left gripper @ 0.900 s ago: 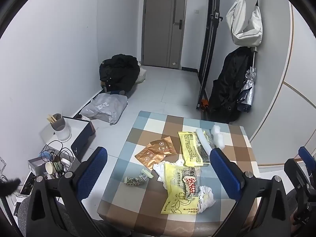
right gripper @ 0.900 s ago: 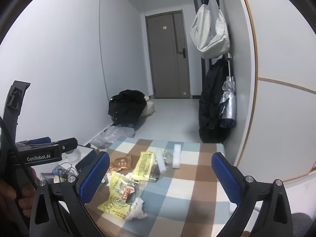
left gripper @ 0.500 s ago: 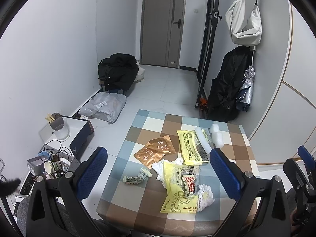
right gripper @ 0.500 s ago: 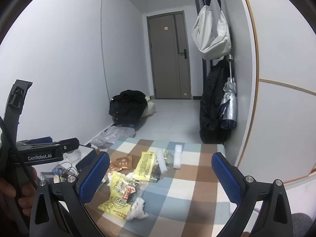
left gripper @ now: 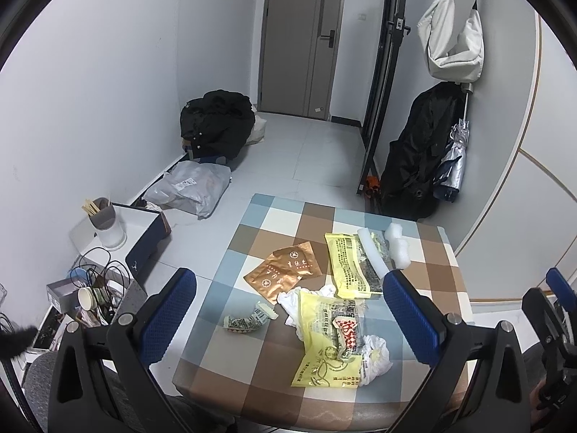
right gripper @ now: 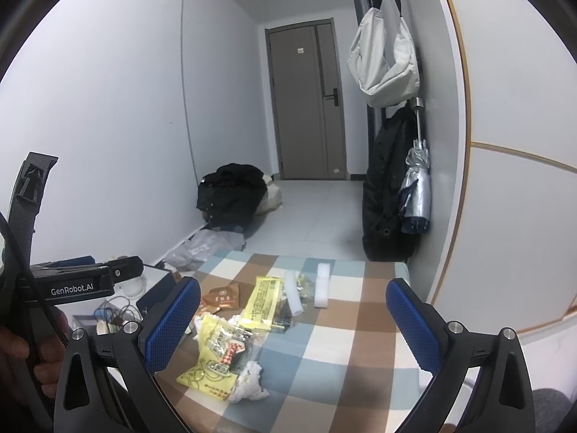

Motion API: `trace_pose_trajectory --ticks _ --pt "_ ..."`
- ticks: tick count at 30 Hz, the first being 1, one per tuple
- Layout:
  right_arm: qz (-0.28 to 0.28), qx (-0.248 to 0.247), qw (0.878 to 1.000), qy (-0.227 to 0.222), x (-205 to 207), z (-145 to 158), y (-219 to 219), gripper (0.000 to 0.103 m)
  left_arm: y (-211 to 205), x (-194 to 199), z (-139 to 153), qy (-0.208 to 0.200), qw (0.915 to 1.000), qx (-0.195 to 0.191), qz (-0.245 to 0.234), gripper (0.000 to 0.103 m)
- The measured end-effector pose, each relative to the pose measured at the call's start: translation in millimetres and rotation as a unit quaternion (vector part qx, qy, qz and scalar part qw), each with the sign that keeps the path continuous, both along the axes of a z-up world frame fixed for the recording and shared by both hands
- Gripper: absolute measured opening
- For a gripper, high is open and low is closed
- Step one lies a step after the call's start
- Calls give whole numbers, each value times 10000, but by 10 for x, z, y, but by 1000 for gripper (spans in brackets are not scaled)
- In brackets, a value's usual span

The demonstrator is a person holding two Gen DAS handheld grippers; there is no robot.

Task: Collect trash
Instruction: 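Move both tools toward the wrappers on the table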

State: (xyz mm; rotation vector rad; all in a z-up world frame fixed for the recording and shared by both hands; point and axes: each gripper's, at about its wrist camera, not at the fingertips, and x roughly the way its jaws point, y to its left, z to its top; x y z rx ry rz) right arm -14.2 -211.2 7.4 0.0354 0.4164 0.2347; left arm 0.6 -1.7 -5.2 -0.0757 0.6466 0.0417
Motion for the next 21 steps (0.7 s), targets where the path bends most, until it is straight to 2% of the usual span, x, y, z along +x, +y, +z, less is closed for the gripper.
trace_pose_trajectory --ticks 7,11,14,18,21 --pt "-24 32 10000 54 28 30 15 103 0 45 -18 72 9999 -12 -84 102" --pt "17 43 9998 184 97 31 34 103 11 123 -86 325 9991 218 -169 101" --pt "210 81 9995 217 148 35 69 103 64 214 -181 593 9979 32 -248 96" --pt "439 -49 9985 328 291 -15 160 103 142 309 -299 1034 9936 -230 -398 96" --pt "554 -27 9968 572 456 -116 188 103 212 396 -424 1277 9904 -277 -458 96"
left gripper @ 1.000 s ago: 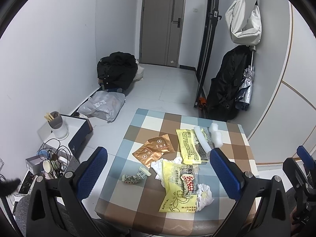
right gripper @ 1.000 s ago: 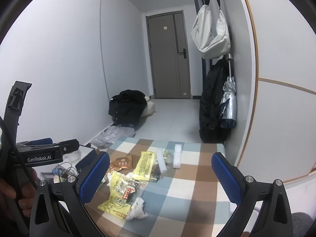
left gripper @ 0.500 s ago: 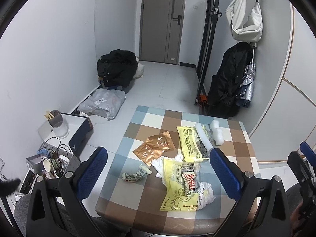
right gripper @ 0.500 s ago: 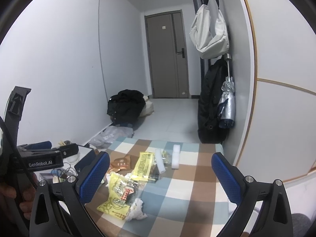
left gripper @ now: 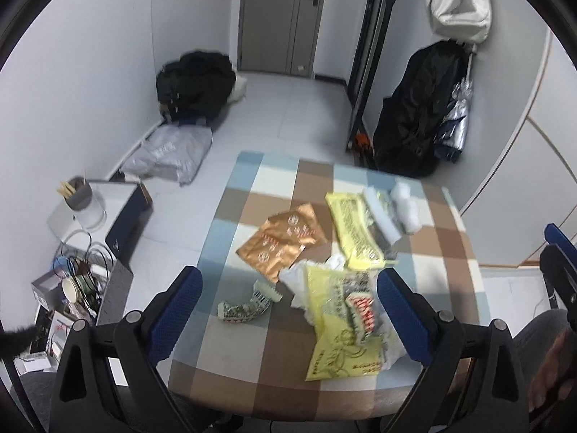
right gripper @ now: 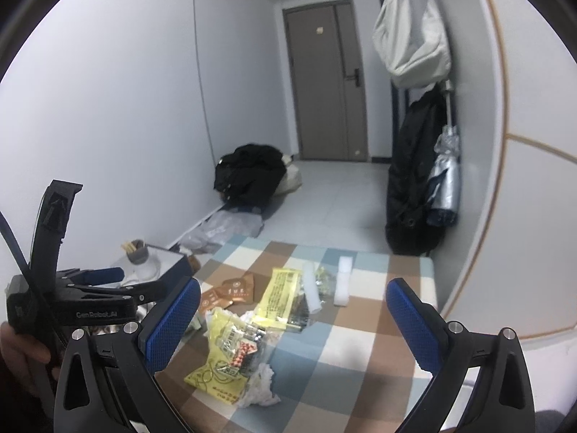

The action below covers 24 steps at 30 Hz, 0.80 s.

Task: Collect trash
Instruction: 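Move both tools toward the wrappers on the table, then grasp the green-white wrapper with the left tool while the right tool grasps the white foam stick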

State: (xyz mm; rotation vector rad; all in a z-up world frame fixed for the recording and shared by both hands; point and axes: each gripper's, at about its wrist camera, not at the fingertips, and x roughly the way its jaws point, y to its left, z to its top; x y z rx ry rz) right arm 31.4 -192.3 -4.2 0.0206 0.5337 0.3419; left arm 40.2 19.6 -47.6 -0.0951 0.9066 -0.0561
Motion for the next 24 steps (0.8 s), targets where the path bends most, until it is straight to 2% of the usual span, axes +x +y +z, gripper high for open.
trace_pose_trajectory --ticks 3,5,8,13,18,19,20,24 --pt "37 26 9996 273 189 -120 1 103 76 93 -181 417 9991 -94 -29 91" --pt "55 -6 9992 408 279 -195 6 103 107 133 -325 765 9969 -144 -100 83" --pt "89 -131 9982 576 423 -319 35 103 154 188 -500 1161 9931 -36 -142 81" --pt "149 1 9959 892 621 -495 11 103 213 301 -655 1542 9877 152 -191 73" --pt "142 -171 9938 1088 735 -641 20 103 207 377 -758 1715 9834 486 -333 58" --pt "140 -157 9934 1130 764 -663 12 103 227 391 -781 1710 9833 518 -354 49" --pt "131 -134 9929 1178 784 -685 2 103 218 396 -780 1698 9832 576 -351 45" --pt "52 -126 9915 1296 835 -735 -21 103 133 400 -742 1616 9821 780 -576 41"
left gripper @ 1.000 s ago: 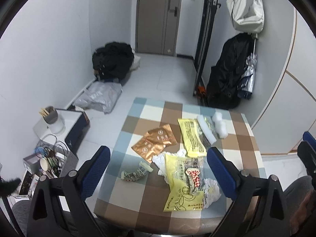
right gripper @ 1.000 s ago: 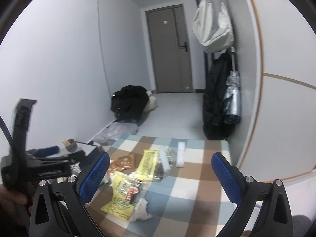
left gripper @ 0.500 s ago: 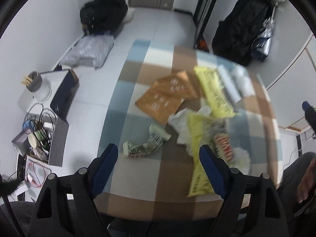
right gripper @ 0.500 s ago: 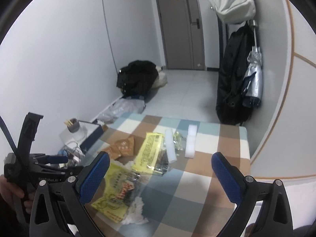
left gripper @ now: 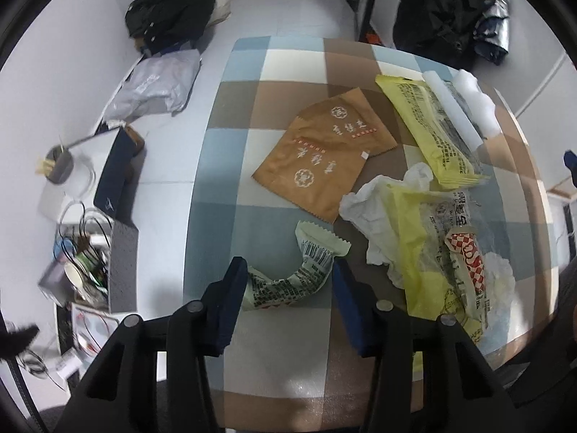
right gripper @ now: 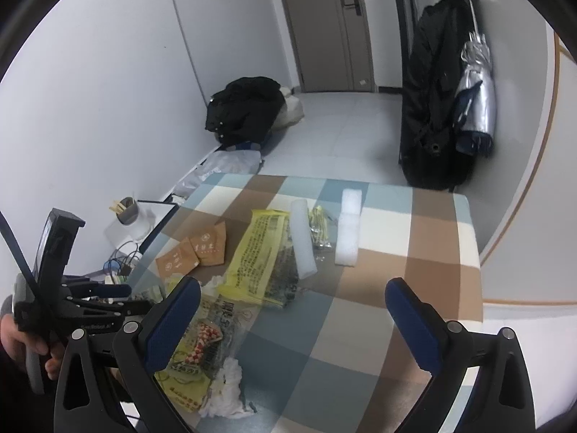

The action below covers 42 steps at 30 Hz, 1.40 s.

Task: Collect trash
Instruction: 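Grasp the green-white wrapper with the left tool while the right tool grasps the white foam stick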

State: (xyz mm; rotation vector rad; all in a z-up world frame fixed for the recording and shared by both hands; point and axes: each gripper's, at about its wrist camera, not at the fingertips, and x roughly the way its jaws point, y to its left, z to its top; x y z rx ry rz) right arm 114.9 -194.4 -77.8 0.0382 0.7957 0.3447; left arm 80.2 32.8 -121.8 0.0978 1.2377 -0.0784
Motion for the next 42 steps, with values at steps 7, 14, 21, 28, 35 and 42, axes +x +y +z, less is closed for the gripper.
trace_pose_trajectory --ticks 7,14,21,28,35,42 --pt "-75 -25 9998 169 62 -34 -49 95 -93 37 39 33 9995 -99 -288 10" --pt "-243 48 9985 478 240 9 -227 77 43 96 36 58 9976 -689 -94 8" --pt "-355 -202 9973 617 800 65 -239 65 39 112 163 -192 9938 -1094 -100 8" --pt "-374 -315 9941 965 1333 -106 -175 53 -50 193 395 -620 9864 -1510 -186 8" --pt "-288 -437 9879 1459 1644 -350 -13 46 -32 287 515 -777 9798 -1842 -103 8" --pt "-414 -219 9837 1736 1758 -455 -49 27 -102 325 651 -1027 9787 -1772 -169 8"
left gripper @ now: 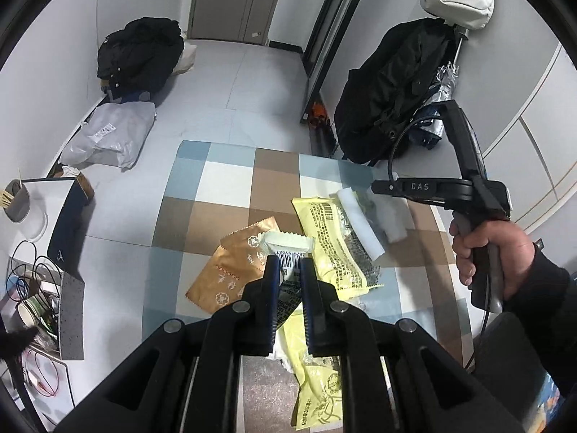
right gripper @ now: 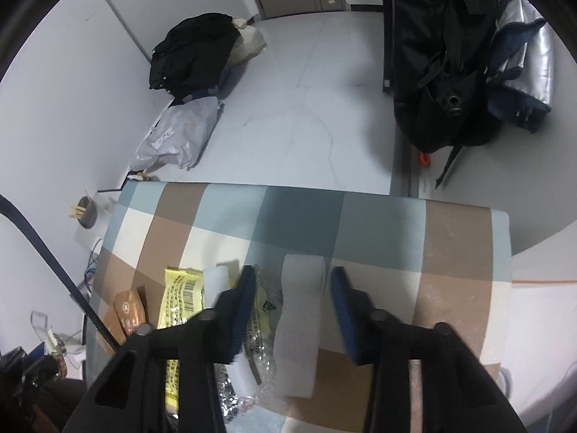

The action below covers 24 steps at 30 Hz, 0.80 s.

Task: Collect trash
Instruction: 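Grasp the green-white wrapper with the left tool while the right tool grasps the white foam stick, then carry both held items over the white trash bin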

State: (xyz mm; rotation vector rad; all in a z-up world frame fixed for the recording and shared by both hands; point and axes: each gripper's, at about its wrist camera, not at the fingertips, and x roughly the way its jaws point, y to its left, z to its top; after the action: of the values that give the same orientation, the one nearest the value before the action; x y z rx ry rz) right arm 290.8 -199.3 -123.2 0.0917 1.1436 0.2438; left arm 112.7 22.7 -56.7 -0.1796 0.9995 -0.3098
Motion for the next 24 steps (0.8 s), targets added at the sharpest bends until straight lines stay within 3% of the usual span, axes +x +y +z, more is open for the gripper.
trace_pose_trajectory --ticks 6,14,24 --pt "-106 203 9997 32 10 -5 -79 22 -69 -36 33 -89 9999 87 -60 8" --pt "-79 182 9993 -303 -180 183 -123 21 -166 -46 75 -153 9997 153 -137 8" --pt "-165 653 9943 -826 -785 534 -368 21 -314 -165 276 -357 9993 8 -111 8"
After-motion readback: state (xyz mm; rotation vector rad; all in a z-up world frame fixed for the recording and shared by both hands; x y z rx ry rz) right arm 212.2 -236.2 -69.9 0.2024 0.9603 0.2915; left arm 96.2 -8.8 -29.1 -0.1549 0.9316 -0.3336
